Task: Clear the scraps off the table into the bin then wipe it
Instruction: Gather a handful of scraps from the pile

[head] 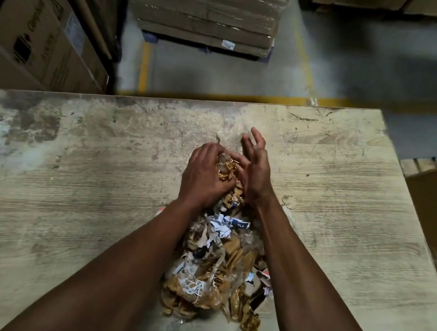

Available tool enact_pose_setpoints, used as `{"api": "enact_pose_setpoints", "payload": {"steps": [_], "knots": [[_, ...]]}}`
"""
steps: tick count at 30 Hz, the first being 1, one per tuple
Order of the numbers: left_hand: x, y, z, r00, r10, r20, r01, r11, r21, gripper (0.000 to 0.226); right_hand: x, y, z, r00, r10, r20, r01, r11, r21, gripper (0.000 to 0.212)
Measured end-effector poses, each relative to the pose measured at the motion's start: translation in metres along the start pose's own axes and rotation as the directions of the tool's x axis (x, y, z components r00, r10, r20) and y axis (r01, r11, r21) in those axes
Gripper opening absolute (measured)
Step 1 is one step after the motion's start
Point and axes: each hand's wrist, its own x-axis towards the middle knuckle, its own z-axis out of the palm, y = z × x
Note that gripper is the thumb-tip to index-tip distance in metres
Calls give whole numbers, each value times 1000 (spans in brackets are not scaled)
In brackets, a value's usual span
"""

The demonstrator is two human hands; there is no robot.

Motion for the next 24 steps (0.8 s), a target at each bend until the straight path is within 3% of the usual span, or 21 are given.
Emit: {"api": "enact_pose_setpoints", "payload": {"steps": [7, 10, 13, 15, 21, 24], "knots": [[-3, -5, 3, 997, 13, -75, -17, 999, -46, 48, -32, 2, 4, 964, -156, -217, 51, 904, -424, 41], [-4, -7, 3, 995, -5, -104, -4, 996, -87, 47, -48, 2, -7, 995, 0, -102, -50, 871, -490, 67], [-2, -9, 2, 992, -26, -123, 10, 992, -129, 45, -60, 7, -13, 987, 146, 73, -44, 670, -741, 105], [-2, -10, 1, 991, -25, -135, 5, 989, -146, 42, -62, 12, -8, 987, 128, 97, 4, 582, -813, 107], [3, -3, -4, 982, -115, -150, 65, 950, -306, 36, -50, 16, 7, 999, -13, 46, 42, 671, -740, 88], [4, 7, -10, 969, -178, -174, 78, 881, -466, 52, -51, 12, 16, 998, 59, -3, -53, 879, -474, 80]]}}
